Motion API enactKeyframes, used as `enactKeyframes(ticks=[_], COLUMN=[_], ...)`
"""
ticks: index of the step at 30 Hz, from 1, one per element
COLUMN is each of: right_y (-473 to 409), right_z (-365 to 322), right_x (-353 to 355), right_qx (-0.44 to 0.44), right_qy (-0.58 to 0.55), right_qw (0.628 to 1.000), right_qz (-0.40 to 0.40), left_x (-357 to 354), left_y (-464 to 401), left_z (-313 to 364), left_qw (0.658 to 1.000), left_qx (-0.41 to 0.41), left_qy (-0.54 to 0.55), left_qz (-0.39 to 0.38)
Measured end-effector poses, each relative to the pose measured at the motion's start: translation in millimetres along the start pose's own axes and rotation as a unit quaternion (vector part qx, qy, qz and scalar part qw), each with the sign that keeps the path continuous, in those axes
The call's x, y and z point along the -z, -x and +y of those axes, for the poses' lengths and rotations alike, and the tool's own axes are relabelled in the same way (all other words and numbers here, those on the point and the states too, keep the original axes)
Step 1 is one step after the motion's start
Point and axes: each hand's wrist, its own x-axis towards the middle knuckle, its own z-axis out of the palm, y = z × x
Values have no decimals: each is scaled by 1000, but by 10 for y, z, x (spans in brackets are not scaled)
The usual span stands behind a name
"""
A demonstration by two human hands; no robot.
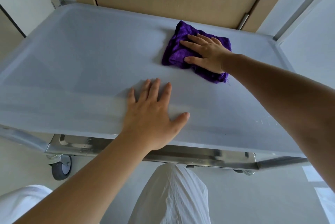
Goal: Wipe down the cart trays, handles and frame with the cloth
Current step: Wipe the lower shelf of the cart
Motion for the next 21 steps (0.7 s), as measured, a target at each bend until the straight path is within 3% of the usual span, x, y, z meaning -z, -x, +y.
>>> enactKeyframes(ticks=[12, 21], right_y=[-466, -763], right_z=[-9, -149], right_x=[67, 118], right_qx=[-204, -451], right_qy=[-40, -107], right_qw=[978, 886], right_qz=[12, 15], left_x=[-3, -6], left_y=[20, 20], left_z=[-4, -43], left_qw=[1000, 999], left_qx=[2, 5], left_qy=[-2, 6], left_qz=[24, 34])
